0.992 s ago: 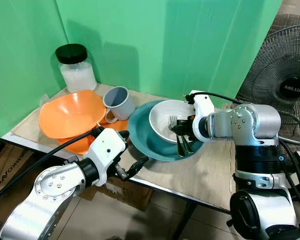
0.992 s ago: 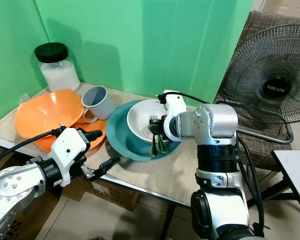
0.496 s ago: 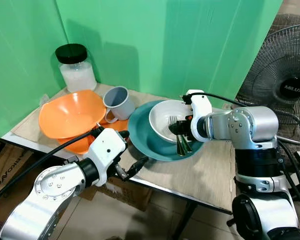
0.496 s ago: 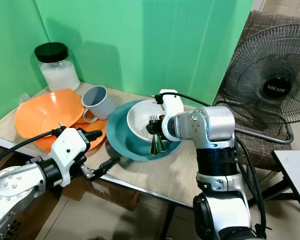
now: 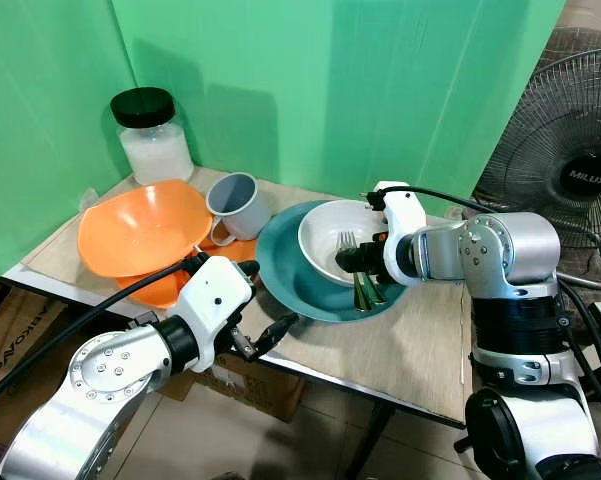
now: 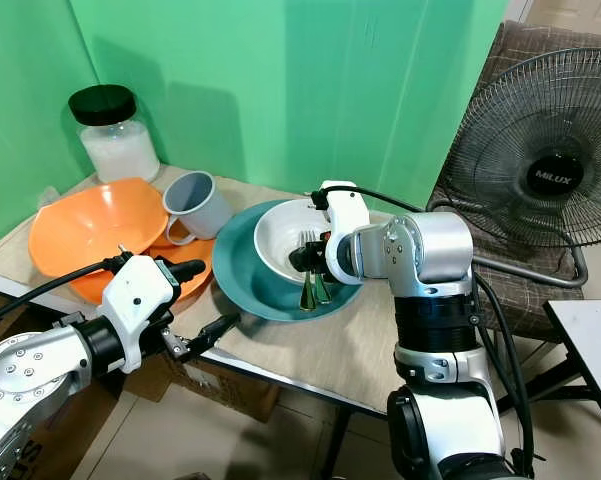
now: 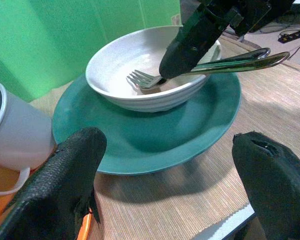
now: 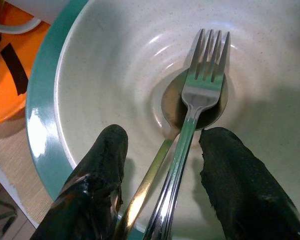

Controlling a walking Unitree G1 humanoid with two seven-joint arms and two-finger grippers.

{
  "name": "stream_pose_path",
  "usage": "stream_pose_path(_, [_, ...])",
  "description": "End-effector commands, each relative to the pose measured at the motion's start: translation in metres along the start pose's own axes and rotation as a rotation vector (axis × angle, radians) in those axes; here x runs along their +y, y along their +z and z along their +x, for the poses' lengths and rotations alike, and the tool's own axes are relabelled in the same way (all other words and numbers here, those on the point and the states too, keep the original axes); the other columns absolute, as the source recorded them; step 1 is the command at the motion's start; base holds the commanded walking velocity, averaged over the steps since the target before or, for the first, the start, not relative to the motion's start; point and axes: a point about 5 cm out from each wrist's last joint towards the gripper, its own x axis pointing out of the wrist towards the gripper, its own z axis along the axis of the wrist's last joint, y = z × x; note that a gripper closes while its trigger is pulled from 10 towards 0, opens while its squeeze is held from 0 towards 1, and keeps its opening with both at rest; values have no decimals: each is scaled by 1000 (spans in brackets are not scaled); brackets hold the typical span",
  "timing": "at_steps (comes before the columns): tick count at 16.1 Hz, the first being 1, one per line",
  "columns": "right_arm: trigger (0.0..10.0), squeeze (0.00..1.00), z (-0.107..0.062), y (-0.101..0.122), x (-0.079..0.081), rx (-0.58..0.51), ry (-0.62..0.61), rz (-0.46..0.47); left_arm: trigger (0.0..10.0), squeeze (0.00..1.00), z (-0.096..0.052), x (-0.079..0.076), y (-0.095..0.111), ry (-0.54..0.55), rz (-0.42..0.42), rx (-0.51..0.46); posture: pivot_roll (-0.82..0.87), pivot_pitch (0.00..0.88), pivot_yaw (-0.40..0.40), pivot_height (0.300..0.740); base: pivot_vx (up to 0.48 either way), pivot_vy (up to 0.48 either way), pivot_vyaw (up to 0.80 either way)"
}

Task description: Setting the table

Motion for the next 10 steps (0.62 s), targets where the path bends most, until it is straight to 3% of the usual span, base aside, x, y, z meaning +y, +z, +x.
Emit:
stream_pose_path(1, [10000, 0, -2, -1, -1, -1, -11, -1, 10000, 0, 1, -1, 2, -9, 14, -9, -150, 25, -23, 740, 0, 0, 0])
stream_pose_path(2, [10000, 0, -2, -2, -1, 1, -12, 0, 10000, 0, 2, -1, 2, -9, 14, -9, -150, 25, -23, 740, 0, 0, 0])
stream_pose_path(3, [8824, 0, -1, -2, -1, 4, -12, 4, 10000, 0, 1, -1, 2, -9, 15, -7, -150, 25, -22, 740, 0, 0, 0])
stream_pose_path(4, [4863, 0, -1, -2, -1, 4, -12, 5, 10000, 0, 1, -1, 2, -9, 16, -6, -150, 25, -23, 740, 0, 0, 0])
stream_pose_path(5, [4863, 0, -1, -2, -1, 5, -13, 5, 10000, 0, 1, -1, 1, -9, 16, -5, -150, 25, -23, 740, 0, 0, 0])
stream_pose_path(6, [392, 0, 0, -3, -1, 9, -12, 8, 10000, 0, 1, -1, 1, -9, 17, -5, -150, 25, -23, 740, 0, 0, 0])
stream_pose_path(10, [0, 0, 1, -5, -2, 22, -7, 16, 10000, 0, 2, -2, 1, -10, 18, -5, -153, 24, -24, 740, 0, 0, 0])
